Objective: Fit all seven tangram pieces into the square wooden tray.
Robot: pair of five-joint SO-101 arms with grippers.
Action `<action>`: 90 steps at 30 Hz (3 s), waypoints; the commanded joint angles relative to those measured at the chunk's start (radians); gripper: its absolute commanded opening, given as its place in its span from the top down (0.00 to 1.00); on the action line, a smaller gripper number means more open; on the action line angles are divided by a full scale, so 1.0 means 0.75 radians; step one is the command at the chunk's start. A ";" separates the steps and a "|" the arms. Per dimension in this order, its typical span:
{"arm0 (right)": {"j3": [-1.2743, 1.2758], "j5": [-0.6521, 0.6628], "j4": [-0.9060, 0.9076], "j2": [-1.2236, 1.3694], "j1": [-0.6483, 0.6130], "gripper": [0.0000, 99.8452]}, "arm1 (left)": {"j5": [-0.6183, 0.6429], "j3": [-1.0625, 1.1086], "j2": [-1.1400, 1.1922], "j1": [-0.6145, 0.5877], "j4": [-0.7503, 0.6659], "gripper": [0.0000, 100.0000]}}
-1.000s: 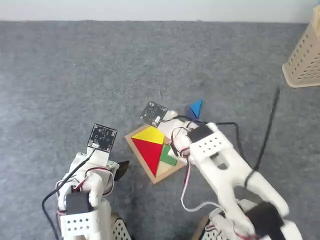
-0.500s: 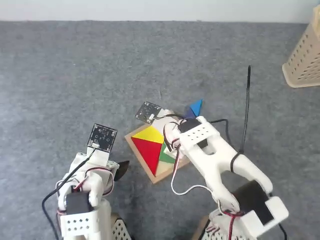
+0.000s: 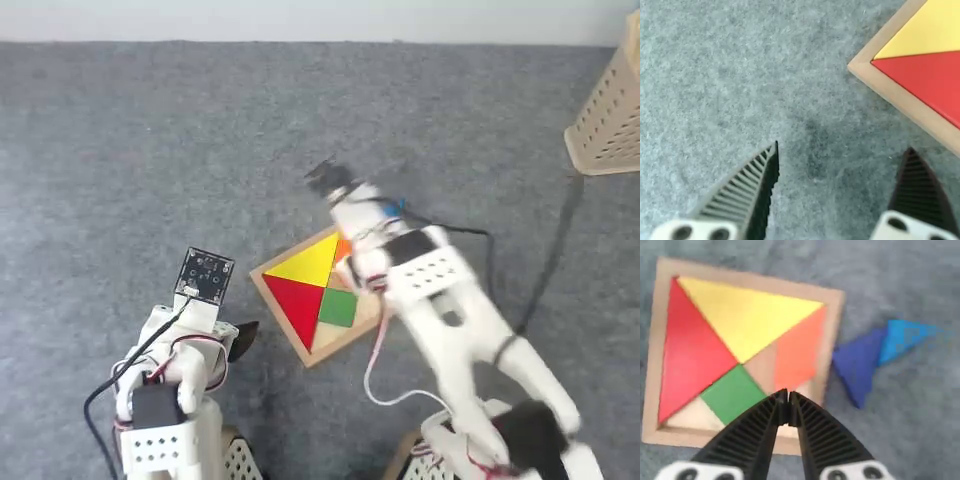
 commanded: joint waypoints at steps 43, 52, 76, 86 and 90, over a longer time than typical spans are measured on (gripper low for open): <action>-1.152 -0.468 0.195 1.122 0.249 0.81 | -0.006 -0.007 -0.018 0.006 0.000 0.65; -1.152 -0.511 0.199 1.130 0.191 0.77 | -0.006 -0.007 -0.018 0.006 0.000 0.65; -1.152 -0.501 0.071 1.245 0.185 0.72 | -0.006 -0.007 -0.018 0.006 0.000 0.65; -1.152 -0.501 0.073 1.239 0.185 0.93 | -0.006 -0.007 -0.018 0.006 0.000 0.65; -1.152 -0.501 0.111 1.231 0.191 0.94 | -0.006 -0.007 -0.018 0.006 0.000 0.65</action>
